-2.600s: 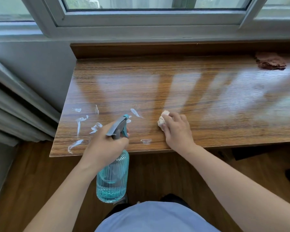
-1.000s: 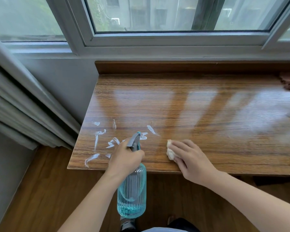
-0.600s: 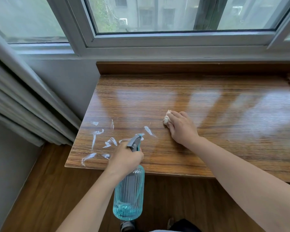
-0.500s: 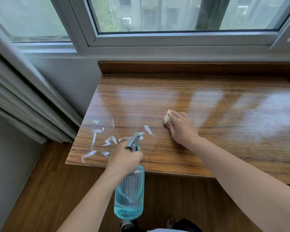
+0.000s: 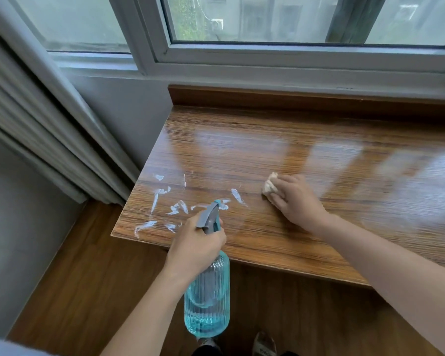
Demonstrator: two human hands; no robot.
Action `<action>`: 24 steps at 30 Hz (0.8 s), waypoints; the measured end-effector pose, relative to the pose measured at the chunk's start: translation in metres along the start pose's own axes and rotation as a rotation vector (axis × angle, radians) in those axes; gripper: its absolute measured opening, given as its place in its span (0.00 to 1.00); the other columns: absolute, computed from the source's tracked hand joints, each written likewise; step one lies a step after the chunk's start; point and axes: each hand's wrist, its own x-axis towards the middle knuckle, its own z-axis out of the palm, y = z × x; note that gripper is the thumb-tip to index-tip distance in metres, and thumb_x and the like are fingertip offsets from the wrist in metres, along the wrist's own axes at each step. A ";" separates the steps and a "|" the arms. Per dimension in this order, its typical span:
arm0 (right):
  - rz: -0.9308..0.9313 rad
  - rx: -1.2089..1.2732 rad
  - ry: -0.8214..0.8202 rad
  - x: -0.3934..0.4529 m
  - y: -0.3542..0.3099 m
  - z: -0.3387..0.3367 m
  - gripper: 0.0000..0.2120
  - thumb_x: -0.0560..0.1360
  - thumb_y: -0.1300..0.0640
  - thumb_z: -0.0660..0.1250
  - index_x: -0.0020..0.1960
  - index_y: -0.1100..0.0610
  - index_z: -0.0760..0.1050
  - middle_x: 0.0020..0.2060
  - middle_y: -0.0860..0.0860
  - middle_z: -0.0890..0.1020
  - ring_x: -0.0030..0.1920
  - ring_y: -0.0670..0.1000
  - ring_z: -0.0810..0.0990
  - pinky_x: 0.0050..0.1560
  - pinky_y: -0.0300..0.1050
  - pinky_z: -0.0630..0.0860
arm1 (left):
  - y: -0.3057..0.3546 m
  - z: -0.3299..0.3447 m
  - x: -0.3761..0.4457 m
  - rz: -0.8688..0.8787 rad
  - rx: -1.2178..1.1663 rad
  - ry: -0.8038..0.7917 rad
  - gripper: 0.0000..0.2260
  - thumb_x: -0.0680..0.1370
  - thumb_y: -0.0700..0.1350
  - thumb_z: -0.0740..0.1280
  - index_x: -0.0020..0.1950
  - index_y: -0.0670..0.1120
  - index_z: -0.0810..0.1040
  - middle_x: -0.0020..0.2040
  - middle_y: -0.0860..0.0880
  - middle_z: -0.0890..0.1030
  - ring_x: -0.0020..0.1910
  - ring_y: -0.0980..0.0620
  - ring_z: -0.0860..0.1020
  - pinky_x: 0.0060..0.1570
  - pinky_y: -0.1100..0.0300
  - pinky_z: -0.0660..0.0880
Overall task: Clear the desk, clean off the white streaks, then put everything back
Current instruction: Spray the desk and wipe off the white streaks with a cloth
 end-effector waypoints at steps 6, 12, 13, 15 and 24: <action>0.054 0.054 0.062 0.076 -0.030 0.019 0.09 0.80 0.60 0.63 0.59 0.56 0.74 0.64 0.56 0.76 0.63 0.58 0.73 0.64 0.54 0.72 | 0.010 -0.031 0.023 0.054 -0.065 0.016 0.06 0.74 0.42 0.68 0.48 0.52 0.79 0.41 0.43 0.80 0.35 0.49 0.74 0.37 0.50 0.72; -0.111 0.034 -0.012 0.006 -0.068 0.029 0.23 0.83 0.58 0.63 0.77 0.60 0.68 0.75 0.55 0.70 0.76 0.55 0.66 0.78 0.42 0.59 | 0.013 -0.061 0.048 0.153 -0.106 0.007 0.08 0.73 0.42 0.67 0.48 0.55 0.80 0.39 0.50 0.81 0.34 0.50 0.74 0.35 0.51 0.73; -0.122 0.031 -0.041 -0.017 -0.078 0.030 0.24 0.83 0.57 0.61 0.78 0.59 0.66 0.77 0.53 0.68 0.78 0.53 0.63 0.78 0.38 0.53 | 0.012 -0.065 0.051 0.161 -0.107 0.001 0.09 0.73 0.41 0.67 0.47 0.55 0.80 0.39 0.50 0.81 0.34 0.49 0.74 0.35 0.51 0.74; -0.153 0.021 -0.082 -0.055 -0.094 0.031 0.25 0.85 0.54 0.60 0.80 0.56 0.63 0.80 0.49 0.64 0.80 0.49 0.58 0.79 0.38 0.49 | 0.010 -0.072 0.055 0.170 -0.096 -0.015 0.10 0.74 0.40 0.67 0.48 0.56 0.80 0.39 0.52 0.81 0.35 0.49 0.75 0.37 0.51 0.75; 0.055 -0.038 -0.003 0.040 -0.060 0.013 0.19 0.81 0.65 0.65 0.71 0.68 0.71 0.74 0.62 0.71 0.75 0.62 0.67 0.75 0.43 0.58 | -0.001 -0.074 0.054 0.144 -0.118 -0.014 0.10 0.74 0.39 0.67 0.48 0.54 0.80 0.41 0.51 0.82 0.32 0.52 0.72 0.32 0.54 0.72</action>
